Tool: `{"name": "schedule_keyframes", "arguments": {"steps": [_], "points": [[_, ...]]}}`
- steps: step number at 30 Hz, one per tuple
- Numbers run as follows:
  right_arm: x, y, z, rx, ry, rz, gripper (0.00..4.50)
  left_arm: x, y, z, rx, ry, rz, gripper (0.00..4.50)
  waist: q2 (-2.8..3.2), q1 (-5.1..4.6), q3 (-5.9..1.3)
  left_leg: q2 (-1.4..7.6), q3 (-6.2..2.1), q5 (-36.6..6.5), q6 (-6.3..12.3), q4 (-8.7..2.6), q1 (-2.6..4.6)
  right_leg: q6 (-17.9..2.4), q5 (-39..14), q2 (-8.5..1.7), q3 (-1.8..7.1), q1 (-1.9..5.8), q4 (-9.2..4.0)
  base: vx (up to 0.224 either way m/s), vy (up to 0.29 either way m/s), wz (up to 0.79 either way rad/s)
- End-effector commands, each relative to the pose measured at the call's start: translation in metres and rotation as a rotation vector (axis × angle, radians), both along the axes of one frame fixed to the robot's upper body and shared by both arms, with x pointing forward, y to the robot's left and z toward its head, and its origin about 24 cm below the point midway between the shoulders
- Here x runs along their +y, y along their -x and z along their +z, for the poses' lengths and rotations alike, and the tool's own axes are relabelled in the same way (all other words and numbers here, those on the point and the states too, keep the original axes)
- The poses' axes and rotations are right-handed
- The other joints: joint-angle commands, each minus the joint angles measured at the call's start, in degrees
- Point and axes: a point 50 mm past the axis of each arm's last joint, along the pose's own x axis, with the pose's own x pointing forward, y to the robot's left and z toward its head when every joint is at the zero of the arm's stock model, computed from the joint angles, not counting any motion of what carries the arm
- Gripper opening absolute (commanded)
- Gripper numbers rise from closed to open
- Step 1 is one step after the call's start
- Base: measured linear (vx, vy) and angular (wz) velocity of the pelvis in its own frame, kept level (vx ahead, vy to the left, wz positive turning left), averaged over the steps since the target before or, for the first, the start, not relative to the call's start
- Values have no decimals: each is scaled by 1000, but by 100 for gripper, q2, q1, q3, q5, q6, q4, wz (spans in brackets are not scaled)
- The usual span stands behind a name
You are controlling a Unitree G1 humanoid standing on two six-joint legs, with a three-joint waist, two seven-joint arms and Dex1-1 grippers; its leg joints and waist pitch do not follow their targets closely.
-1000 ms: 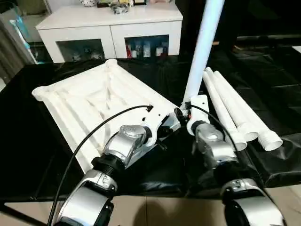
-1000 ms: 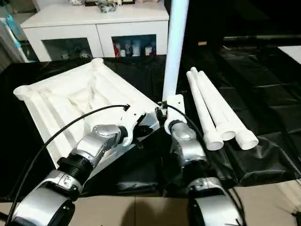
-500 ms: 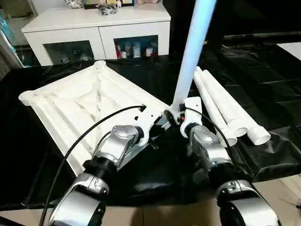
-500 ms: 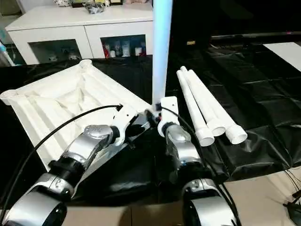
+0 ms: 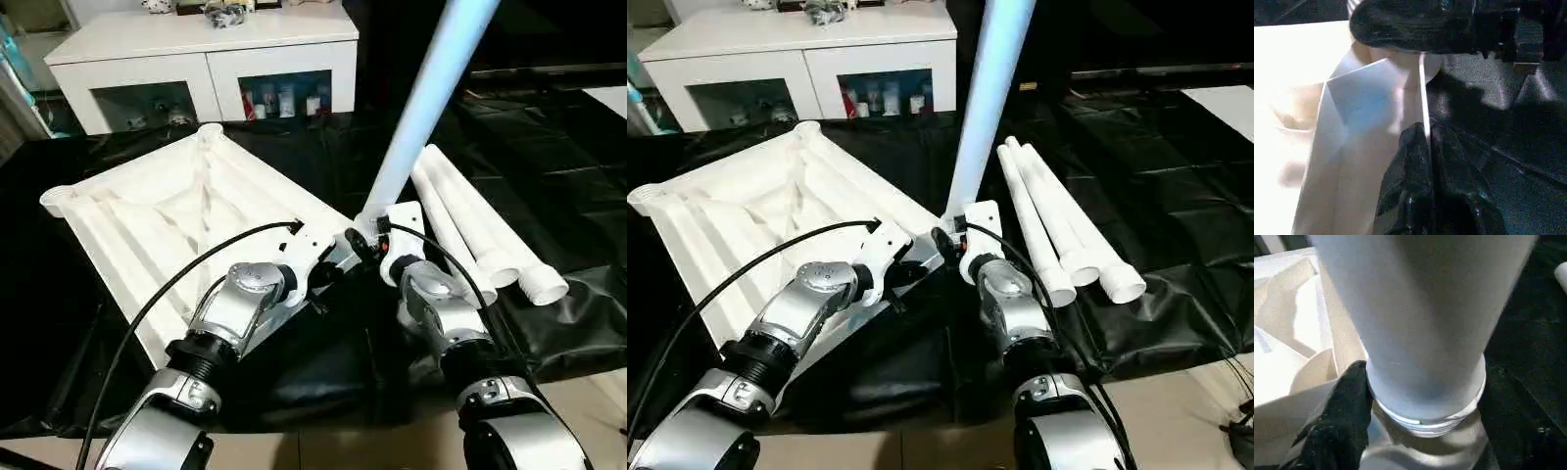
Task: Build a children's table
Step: Pick table leg
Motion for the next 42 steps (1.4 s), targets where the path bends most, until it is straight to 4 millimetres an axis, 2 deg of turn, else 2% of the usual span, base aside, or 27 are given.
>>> {"name": "schedule_keyframes", "arguments": {"steps": [1,4,5,9,11,12,14,15,17,18,20,21,22,23,24,25,26,27,28,30,31,34,35,37,38,39,42], "points": [[6,2,1,-8,2,36,279,4,10,-16,61,-13,-27,0,-154,34,-303,205,-108,-2037,317,-436,52,-1126,-2075,-123,98,178,-478,0,0,0],[5,2,1,-9,9,44,277,6,12,-16,58,-16,-47,0,-147,42,-299,211,-109,-2056,293,-446,54,-1108,-2097,-123,101,172,-478,0,0,0],[4,2,1,-8,10,50,277,7,13,-15,58,-18,-60,0,-171,45,-303,214,-106,-2043,296,-443,53,-1110,-2078,-125,103,174,-478,0,0,0],[1,3,4,-20,32,96,276,13,19,-15,51,-50,-140,0,-149,84,-302,229,-105,-1979,294,-453,57,-1118,-1926,-117,114,170,-460,0,0,0],[-4,4,10,-30,72,200,276,21,22,-13,27,-83,-203,0,-143,116,-309,229,-102,-1950,297,-451,66,-1125,-1814,-106,114,178,-443,0,0,0],[-7,5,14,-28,82,248,276,25,21,-11,-1,-101,-228,0,-160,135,-307,234,-103,-1901,323,-454,62,-1128,-1701,-100,119,188,-433,0,0,0],[-16,5,23,-19,86,295,276,32,20,-4,-48,-112,-252,0,-139,149,-322,239,-91,-1792,335,-441,89,-1189,-1456,-87,127,179,-407,0,0,0],[-20,4,27,-19,91,309,276,34,18,-1,-78,-114,-259,0,-161,160,-325,241,-80,-1693,358,-430,87,-1246,-1272,-86,136,185,-386,0,0,0],[-26,4,33,-20,105,338,275,38,15,7,-87,-67,-248,45,-160,161,-330,245,-71,-1559,376,-422,83,-1304,-1075,-88,141,197,-359,0,0,0],[-30,3,37,-23,111,350,275,41,14,12,-98,-51,-246,56,-187,165,-337,241,-64,-1352,435,-398,63,-1384,-846,-97,141,222,-327,0,0,0],[-40,2,49,-29,112,378,275,48,13,28,-151,27,-275,68,-166,178,-355,243,-68,-1186,498,-377,65,-1462,-644,-104,135,235,-291,0,0,0],[-42,1,52,-25,104,385,275,50,12,34,-162,71,-275,68,-178,181,-382,237,-66,-968,551,-345,52,-1562,-345,-104,131,263,-243,0,0,0],[-42,1,52,-25,104,385,275,50,12,34,-162,71,-275,81,-172,187,-384,236,-58,-847,584,-334,61,-1623,-162,-91,128,253,-230,0,0,0],[-44,1,54,-26,100,394,275,52,12,41,-175,122,-277,92,-168,185,-401,236,-52,-583,676,-296,56,-1737,253,-75,121,247,-178,0,0,0],[-46,1,59,-21,101,417,275,56,10,51,-199,183,-281,101,-194,197,-395,218,-34,-431,775,-265,35,-1817,476,-60,112,254,-152,0,0,0],[-46,1,59,-21,101,417,275,56,10,51,-199,183,-281,101,-202,212,-401,220,-29,-376,826,-253,27,-1847,556,-65,111,263,-136,0,0,0],[-47,2,62,-14,105,444,275,60,9,60,-222,224,-285,113,-195,231,-389,230,-22,-366,904,-246,23,-1880,548,-70,107,247,-131,0,0,0],[-48,2,63,-13,104,452,275,61,8,64,-229,242,-285,137,-200,257,-374,238,-9,-493,893,-242,26,-1874,318,-72,107,235,-142,0,0,0],[-47,3,64,-6,97,474,275,61,8,71,-241,282,-290,137,-203,270,-365,240,-2,-570,864,-244,36,-1859,191,-69,113,229,-153,0,0,0],[-45,8,66,7,115,543,275,58,5,91,-285,382,-287,149,-222,336,-336,265,5,-862,658,-269,60,-1807,-315,-78,126,219,-170,0,0,0],[-43,12,66,20,124,594,275,53,4,105,-300,456,-297,169,-201,365,-323,282,13,-1016,538,-279,87,-1778,-498,-74,133,196,-182,0,0,0],[-39,16,66,38,129,645,275,44,4,120,-307,534,-325,180,-240,417,-300,289,17,-1136,384,-286,88,-1690,-730,-68,147,189,-190,0,0,0],[-37,17,66,52,125,663,275,37,4,125,-304,560,-342,198,-262,429,-288,287,18,-1225,318,-296,90,-1616,-911,-72,153,182,-210,0,0,0],[-35,19,66,60,125,680,275,31,4,128,-302,573,-355,221,-267,436,-292,280,19,-1227,273,-294,96,-1540,-979,-67,166,178,-218,0,0,0],[-32,21,67,72,125,706,275,21,4,131,-304,577,-380,221,-295,436,-297,267,13,-1145,282,-287,73,-1498,-944,-68,167,198,-214,0,0,0],[-30,22,67,76,125,716,275,17,4,132,-306,578,-387,223,-286,448,-308,269,10,-1068,295,-279,72,-1478,-893,-79,170,194,-214,0,0,0],[-27,23,68,84,126,731,275,9,4,136,-302,598,-411,250,-302,442,-323,257,3,-880,346,-261,52,-1487,-635,-73,162,217,-189,0,0,0]]}}
